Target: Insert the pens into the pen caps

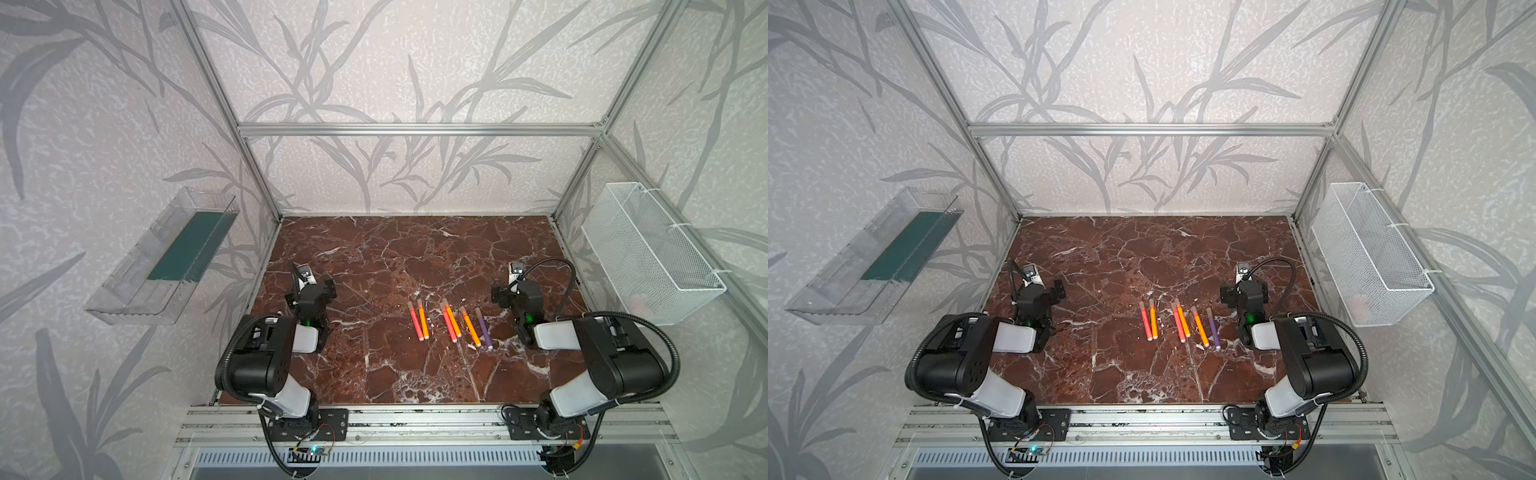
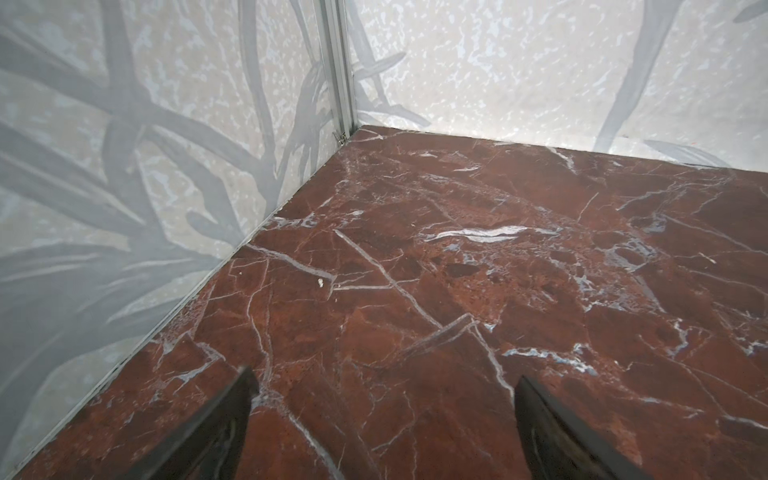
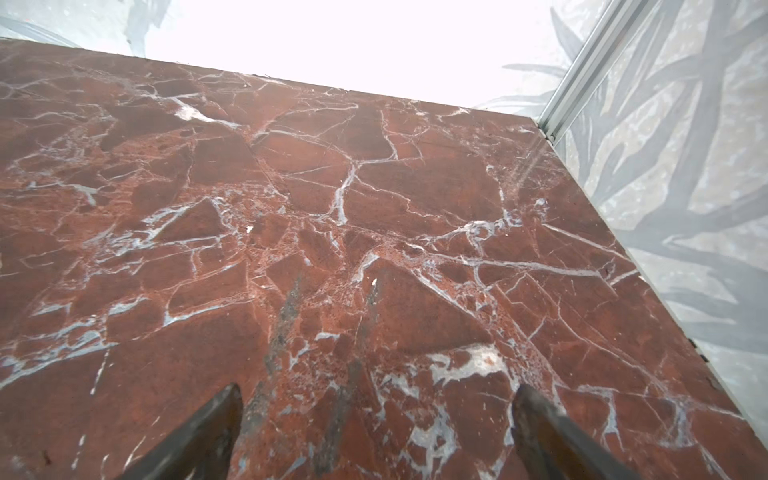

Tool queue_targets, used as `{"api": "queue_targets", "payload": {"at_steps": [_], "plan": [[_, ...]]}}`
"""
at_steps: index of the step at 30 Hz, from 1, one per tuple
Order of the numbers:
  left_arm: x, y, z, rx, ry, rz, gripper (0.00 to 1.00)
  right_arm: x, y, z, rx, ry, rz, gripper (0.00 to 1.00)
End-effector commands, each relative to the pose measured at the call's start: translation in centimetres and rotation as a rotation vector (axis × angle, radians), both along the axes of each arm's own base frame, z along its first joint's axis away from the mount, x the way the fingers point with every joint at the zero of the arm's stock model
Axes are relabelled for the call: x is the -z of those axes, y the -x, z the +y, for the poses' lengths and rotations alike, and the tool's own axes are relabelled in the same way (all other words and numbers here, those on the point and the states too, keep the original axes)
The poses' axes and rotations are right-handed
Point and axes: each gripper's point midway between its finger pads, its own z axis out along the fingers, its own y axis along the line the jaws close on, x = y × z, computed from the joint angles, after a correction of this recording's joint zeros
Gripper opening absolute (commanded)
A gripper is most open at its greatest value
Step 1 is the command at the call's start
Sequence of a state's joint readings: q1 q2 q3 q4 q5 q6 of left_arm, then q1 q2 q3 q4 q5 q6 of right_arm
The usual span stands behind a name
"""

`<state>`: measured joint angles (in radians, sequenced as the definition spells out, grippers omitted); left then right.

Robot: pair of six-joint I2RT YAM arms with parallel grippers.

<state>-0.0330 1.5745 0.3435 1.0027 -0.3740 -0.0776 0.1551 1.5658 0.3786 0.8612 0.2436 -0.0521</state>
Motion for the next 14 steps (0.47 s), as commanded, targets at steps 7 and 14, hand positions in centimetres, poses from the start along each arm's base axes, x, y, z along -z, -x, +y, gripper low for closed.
{"api": "queue_targets", "payload": {"at_steps": [7,14], "plan": [[-0.35,-0.50,-0.06,0.014,-0.017,0.003,0.99,-1.49,-0.62,0.27,-0.016,-0.007,-0.047,0.99],[-0.36,-0.51,-0.09,0.015,-0.017,0.002,0.99,-1.45,-0.74,0.39,-0.039,-0.023,-0.041,0.99]]}}
